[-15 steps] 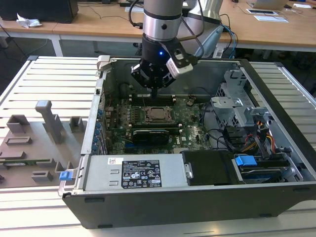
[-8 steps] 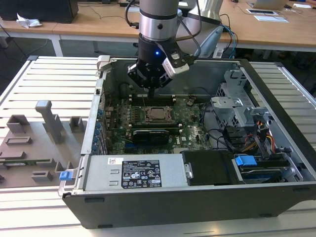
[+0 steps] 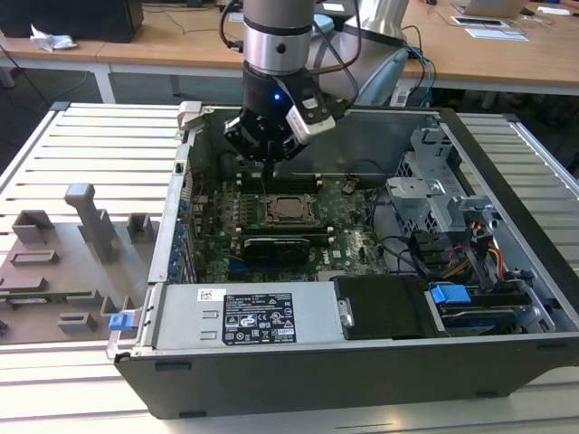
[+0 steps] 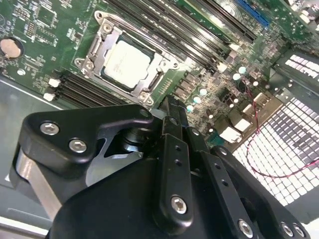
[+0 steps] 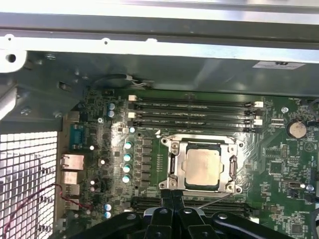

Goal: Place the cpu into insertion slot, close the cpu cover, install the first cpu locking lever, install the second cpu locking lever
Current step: 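Install the first cpu locking lever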

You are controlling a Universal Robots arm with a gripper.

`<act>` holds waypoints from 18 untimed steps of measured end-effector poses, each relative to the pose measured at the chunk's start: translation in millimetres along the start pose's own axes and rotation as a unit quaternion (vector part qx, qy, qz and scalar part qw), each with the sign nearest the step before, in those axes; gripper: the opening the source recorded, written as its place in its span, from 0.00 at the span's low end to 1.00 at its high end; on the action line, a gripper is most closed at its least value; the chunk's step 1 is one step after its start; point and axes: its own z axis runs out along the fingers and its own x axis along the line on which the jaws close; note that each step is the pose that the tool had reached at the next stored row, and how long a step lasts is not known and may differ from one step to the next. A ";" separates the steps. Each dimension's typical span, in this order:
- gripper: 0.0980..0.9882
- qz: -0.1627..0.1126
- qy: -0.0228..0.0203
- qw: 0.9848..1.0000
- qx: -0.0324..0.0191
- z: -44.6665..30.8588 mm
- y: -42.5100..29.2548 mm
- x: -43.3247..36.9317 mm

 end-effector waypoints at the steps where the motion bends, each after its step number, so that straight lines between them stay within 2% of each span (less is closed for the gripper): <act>1: 0.01 0.000 0.000 1.000 0.000 0.1 0.1 1.4; 7: 0.01 0.000 0.000 1.000 0.000 0.3 0.4 9.1; 13: 0.01 0.000 0.000 1.000 0.000 0.8 1.1 20.1; 18: 0.01 0.000 0.000 1.000 0.000 1.0 4.9 24.8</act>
